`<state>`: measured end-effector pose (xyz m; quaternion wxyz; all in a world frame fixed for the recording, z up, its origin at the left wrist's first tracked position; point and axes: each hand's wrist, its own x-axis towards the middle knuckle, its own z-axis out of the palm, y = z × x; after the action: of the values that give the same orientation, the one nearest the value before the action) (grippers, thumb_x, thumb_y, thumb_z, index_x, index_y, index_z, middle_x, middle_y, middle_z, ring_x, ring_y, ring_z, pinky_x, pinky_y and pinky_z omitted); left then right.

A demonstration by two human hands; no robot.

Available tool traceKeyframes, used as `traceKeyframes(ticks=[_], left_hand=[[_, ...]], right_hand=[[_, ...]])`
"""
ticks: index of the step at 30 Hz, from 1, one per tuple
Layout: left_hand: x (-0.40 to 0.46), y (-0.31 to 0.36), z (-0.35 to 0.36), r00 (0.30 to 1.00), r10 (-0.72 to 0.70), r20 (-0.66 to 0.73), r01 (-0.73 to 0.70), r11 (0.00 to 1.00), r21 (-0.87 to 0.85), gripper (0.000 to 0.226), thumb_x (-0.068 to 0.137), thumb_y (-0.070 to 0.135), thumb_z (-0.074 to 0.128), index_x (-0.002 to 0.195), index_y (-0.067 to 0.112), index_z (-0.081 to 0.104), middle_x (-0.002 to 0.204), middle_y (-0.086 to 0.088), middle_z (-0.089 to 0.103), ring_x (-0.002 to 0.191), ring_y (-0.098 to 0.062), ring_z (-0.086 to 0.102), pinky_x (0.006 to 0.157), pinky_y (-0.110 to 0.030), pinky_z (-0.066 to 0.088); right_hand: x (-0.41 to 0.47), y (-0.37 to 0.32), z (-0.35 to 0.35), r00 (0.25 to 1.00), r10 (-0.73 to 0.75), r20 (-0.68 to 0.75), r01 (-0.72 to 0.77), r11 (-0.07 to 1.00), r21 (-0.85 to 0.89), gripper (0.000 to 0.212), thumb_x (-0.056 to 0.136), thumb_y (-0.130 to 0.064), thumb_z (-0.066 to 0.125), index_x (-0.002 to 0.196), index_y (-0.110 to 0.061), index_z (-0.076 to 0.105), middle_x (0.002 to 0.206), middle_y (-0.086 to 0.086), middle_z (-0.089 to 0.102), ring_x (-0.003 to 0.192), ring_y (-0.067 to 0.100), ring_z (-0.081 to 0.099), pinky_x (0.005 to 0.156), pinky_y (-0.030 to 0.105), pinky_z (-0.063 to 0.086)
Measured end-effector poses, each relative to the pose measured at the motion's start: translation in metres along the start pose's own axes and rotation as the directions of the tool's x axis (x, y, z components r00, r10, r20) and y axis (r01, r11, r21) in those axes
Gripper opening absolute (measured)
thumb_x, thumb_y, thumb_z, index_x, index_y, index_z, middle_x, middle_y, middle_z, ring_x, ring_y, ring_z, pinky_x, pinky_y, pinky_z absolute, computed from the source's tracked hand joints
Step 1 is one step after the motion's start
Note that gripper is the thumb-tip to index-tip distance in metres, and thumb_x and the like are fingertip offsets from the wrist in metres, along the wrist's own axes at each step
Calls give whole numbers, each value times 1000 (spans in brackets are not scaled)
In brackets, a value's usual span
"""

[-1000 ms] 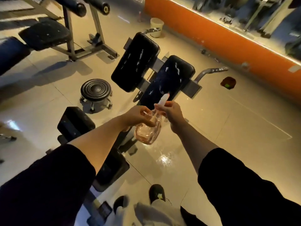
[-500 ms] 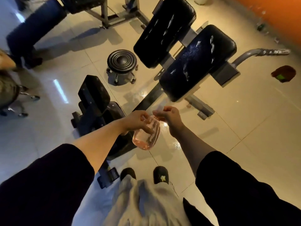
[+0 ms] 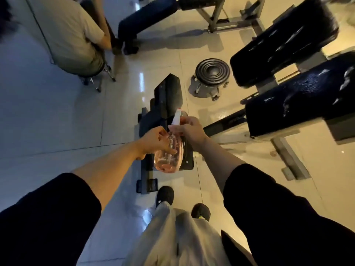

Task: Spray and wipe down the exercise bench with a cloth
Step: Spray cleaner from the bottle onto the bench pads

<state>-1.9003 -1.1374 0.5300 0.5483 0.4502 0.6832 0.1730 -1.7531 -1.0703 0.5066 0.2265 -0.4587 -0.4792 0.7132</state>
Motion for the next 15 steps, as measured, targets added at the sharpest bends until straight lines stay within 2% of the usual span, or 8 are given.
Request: traceKeyframes(ticks=[2,4,6,10,12,15], left_hand=[[-5,0,-1,1000,-7,-28,6,1000,-21,55,76,13,79,121,14,49,115,-7,61,107,-22,60,89,-36,52],[-7,-1,0,998,-12,-56,9,999,-44,55,76,14,79,122,13,49,116,-7,61,107,-23,60,89,-36,52],[-8,-1,3,998,-12,-54,8,998,-69,57,77,15,79,124,12,48,117,-8,60,108,-22,60,90,-38,52],[-4,0,7,1000,-4,-23,2,996,-92,59,77,16,79,126,14,47,119,-7,60,109,-22,59,88,-36,53],[-1,3,3,1000,8,-30,-11,995,-95,61,76,17,80,126,16,46,119,-5,60,110,-22,59,88,-36,52],[3,5,-3,1000,31,-3,-31,996,-87,50,79,15,78,118,22,48,113,-1,60,106,-17,59,85,-32,52]], right_hand=[[0,0,3,1000,5,-9,-5,1000,15,28,76,-20,78,96,-6,64,93,15,66,93,36,68,91,54,53],[0,-1,3,1000,27,7,-27,999,39,23,79,-19,76,94,-13,61,98,15,66,97,36,67,93,54,52],[-3,-5,0,999,42,31,-43,999,22,24,81,-20,75,97,-13,60,100,16,66,95,33,67,90,49,54],[-4,-11,-4,999,39,14,-38,999,-25,33,82,-19,74,106,-2,61,92,13,65,78,21,67,69,31,51],[-2,-15,-3,999,45,0,-45,999,-27,34,84,-21,72,110,-2,60,95,14,65,78,19,67,67,28,51],[5,-19,1,1000,20,-17,-21,998,-67,39,83,-20,73,112,4,60,98,19,64,76,17,66,62,23,50]])
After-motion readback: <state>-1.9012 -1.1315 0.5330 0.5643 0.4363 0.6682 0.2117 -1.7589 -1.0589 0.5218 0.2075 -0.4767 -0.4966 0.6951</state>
